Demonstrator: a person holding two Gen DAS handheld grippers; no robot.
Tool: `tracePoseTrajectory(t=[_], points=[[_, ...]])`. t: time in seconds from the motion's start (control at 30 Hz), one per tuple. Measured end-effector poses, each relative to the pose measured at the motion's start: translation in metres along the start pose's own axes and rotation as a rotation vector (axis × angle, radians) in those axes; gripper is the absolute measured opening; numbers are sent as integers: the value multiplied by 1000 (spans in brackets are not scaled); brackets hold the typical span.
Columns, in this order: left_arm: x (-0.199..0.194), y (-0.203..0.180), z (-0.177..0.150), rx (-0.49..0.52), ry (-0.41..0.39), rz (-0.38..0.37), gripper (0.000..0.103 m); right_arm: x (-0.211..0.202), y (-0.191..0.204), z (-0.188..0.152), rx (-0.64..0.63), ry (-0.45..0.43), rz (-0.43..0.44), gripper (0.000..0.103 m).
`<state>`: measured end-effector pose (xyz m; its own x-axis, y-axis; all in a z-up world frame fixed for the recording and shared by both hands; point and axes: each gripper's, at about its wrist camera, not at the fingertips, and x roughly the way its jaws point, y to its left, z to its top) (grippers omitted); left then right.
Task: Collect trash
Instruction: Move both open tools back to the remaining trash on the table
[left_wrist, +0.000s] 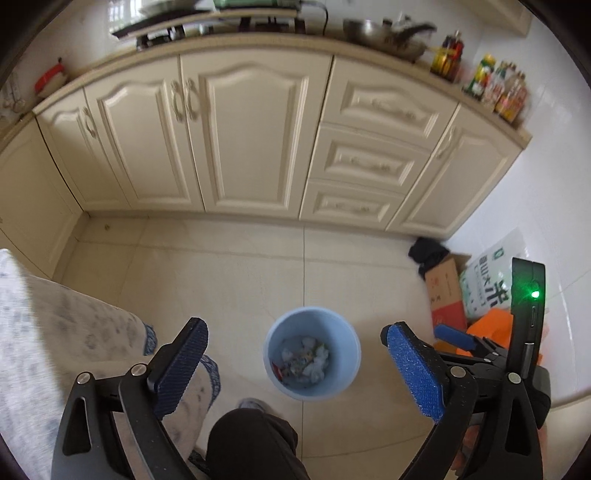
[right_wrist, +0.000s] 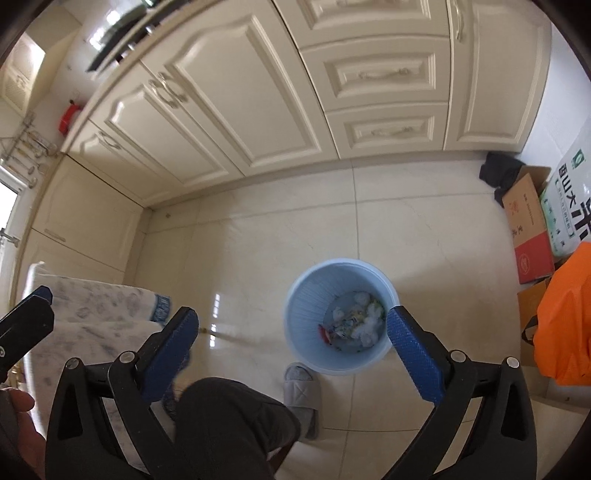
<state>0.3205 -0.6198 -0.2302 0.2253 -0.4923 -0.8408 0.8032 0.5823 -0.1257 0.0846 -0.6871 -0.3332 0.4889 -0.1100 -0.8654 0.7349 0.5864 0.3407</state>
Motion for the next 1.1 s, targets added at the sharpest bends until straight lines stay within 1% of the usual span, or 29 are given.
tracePoseTrajectory(t=[0.13, 0.2, 0.3, 0.4, 0.43, 0.57, 0.63, 0.73, 0.9, 1.07, 1.1], points=[[-75, 20, -26, -9, -108, 0, 99, -33, 26, 3, -35, -64, 28, 103], [-106, 30, -38, -18, -165, 8, 102, -53, 44, 4, -62, -103, 45, 103], [-150, 43, -57, -44, -239, 20, 102, -79, 74, 4, -110, -149, 77, 103], [-195, 58, -82, -74, -306, 47, 102, -104, 110, 1, -163, -197, 116, 103], [-217, 71, -96, -83, -324, 54, 102, -111, 121, -1, -179, -210, 130, 103], [-278, 96, -138, -131, -403, 97, 102, -134, 167, -11, -250, -247, 175, 103], [-310, 109, -168, -156, -444, 126, 102, -146, 192, -18, -292, -265, 206, 103], [-352, 130, -204, -209, -492, 165, 102, -163, 230, -31, -368, -287, 243, 103], [-404, 138, -263, -272, -559, 251, 102, -181, 291, -60, -493, -304, 317, 103], [-447, 145, -322, -351, -590, 335, 102, -190, 338, -89, -600, -300, 376, 103], [-451, 143, -328, -364, -595, 346, 102, -191, 345, -94, -617, -297, 386, 103]])
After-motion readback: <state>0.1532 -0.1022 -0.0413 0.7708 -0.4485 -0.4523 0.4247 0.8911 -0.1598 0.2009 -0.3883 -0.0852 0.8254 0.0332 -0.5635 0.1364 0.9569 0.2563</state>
